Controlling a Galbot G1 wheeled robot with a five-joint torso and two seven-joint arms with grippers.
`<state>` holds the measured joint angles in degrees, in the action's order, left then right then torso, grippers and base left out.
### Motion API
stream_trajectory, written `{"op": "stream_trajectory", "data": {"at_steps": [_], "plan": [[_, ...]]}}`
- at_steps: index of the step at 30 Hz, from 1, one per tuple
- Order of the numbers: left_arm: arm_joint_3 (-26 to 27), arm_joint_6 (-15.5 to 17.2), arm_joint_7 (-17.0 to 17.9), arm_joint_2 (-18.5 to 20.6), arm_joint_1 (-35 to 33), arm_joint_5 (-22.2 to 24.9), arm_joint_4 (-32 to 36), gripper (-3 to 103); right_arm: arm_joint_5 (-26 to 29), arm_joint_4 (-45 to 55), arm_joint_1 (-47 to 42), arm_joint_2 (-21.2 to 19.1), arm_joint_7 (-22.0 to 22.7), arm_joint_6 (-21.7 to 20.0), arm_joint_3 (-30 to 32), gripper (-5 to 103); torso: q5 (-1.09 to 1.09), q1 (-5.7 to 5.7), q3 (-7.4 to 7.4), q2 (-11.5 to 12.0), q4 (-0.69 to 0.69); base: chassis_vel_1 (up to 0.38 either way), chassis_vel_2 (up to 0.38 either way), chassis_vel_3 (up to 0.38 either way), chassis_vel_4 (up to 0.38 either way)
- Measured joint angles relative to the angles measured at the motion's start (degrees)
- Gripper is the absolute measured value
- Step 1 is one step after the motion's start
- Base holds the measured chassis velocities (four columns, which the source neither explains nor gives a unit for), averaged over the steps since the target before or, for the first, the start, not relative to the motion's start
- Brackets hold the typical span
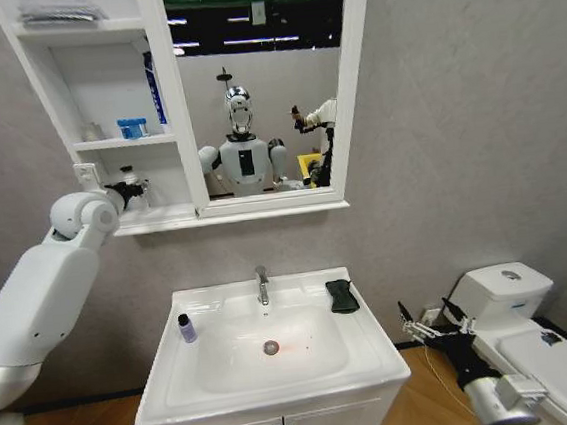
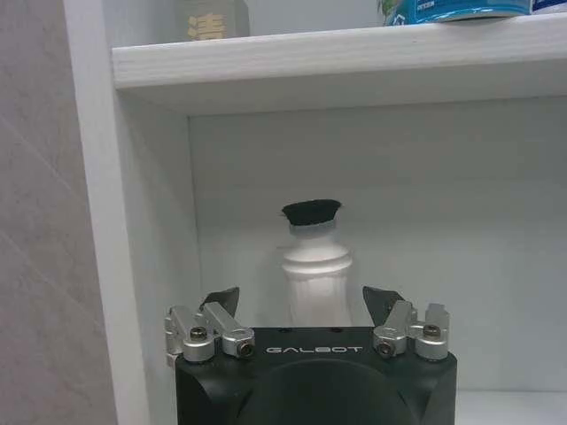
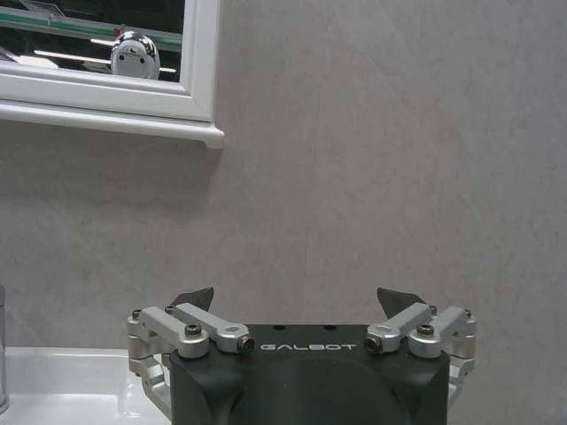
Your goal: Move facial cleanser and shampoo from washbasin to cabinet, then wipe washbasin with towel.
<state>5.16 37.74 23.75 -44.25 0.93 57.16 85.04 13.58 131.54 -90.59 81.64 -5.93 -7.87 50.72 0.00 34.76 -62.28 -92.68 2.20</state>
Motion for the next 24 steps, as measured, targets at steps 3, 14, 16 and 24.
{"op": "stream_trajectory", "data": {"at_steps": [3, 14, 16, 24], "plan": [[2.33, 0.25, 0.73, 1.32, -3.09, 1.11, 3.28, 91, -0.07, 0.09, 0.0, 0.04, 0.02, -0.08, -0.08, 100, 0.01, 0.0, 0.0, 0.0, 0.01, 0.0, 0.0, 0.0, 0.0], [19.45, -0.95, 6.78, 6.66, -30.24, 6.3, 31.65, 100, -0.54, 1.12, -0.73, 0.44, 0.17, -0.53, -0.17, 100, 0.01, -0.02, 0.02, -0.01, -0.02, 0.0, 0.0, 0.0, 0.0], [21.15, -1.77, 7.33, 5.68, -34.47, 5.01, 34.2, 100, -0.76, 1.27, -1.08, 0.65, 0.26, -0.49, -0.14, 100, 0.01, -0.02, 0.01, -0.01, 0.0, 0.0, 0.0, 0.0, 0.0], [28.06, -16.08, -1.33, -10.14, -63.85, -21.88, 39.21, 100, -1.6, 3.1, -2.06, 1.06, 0.58, -0.5, -0.66, 100, 0.01, -0.01, 0.01, -0.01, -0.01, 0.0, 0.0, 0.0, 0.0]]}}
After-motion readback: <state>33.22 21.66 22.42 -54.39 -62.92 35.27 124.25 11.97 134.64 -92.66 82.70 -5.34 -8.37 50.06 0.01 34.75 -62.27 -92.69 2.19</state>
